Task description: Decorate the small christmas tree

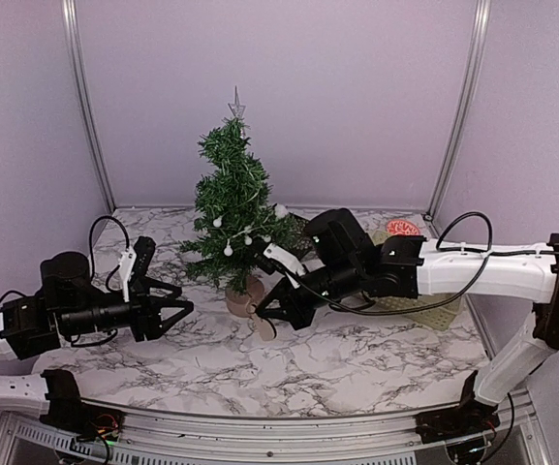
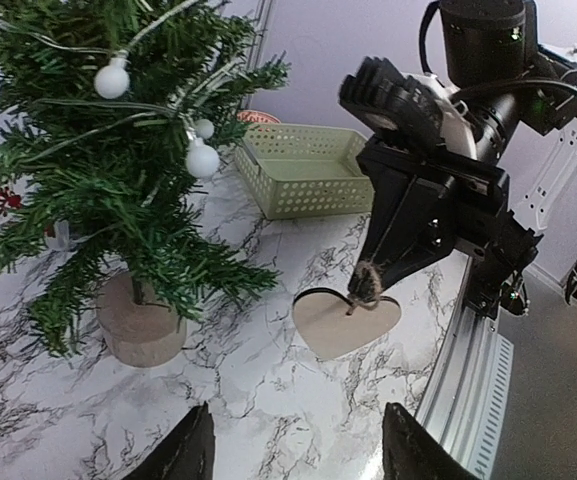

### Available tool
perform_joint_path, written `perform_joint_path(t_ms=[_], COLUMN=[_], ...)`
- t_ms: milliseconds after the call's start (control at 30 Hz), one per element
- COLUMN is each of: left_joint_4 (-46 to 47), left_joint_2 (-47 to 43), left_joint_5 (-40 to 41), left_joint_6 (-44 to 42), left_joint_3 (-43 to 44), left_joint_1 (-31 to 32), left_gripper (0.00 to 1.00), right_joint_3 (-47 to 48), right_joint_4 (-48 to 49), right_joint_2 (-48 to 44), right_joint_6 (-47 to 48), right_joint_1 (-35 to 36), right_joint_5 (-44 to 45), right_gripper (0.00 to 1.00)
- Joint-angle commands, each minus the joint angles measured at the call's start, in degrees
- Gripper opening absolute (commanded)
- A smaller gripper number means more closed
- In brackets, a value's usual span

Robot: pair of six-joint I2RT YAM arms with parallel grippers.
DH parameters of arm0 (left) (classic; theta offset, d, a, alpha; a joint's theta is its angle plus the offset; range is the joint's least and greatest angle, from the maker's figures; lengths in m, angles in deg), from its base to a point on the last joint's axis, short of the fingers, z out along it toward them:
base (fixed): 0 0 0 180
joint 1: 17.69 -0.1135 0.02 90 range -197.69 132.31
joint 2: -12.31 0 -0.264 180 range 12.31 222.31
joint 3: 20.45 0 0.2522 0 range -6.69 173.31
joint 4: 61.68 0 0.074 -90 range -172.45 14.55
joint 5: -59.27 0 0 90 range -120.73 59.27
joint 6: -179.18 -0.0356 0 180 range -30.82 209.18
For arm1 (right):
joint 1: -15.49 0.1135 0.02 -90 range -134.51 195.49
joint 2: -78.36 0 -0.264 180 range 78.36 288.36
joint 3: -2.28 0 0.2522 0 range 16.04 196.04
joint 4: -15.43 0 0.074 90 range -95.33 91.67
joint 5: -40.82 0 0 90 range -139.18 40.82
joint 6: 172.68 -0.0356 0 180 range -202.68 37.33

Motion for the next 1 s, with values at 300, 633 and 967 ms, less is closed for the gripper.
perform_joint_path(t_ms=[300,633,967], left_joint_4=[23.65,31.65,30.87], left_joint_2=[16.13,23.79,25.21], left_joint_5=[8.77,7.79,16.64], left_joint_6=[1.13,4.44,6.08], left_joint_3=[-3.16,-3.04,-4.32], left_joint_1=[9.33,9.33,9.24], left_gripper=[0.54,0.40,0.02], right_joint_3=[3.58,4.50,3.99], right_joint_4=[7.57,8.21,7.62], right_joint_2=[5.29,6.79,6.25], right_joint_6=[-1.93,-1.40,-1.41], right_joint_1=[0.66,0.70,0.66], right_joint_5=[1.40,1.04,1.99], right_gripper=[0.00,0.00,0.00])
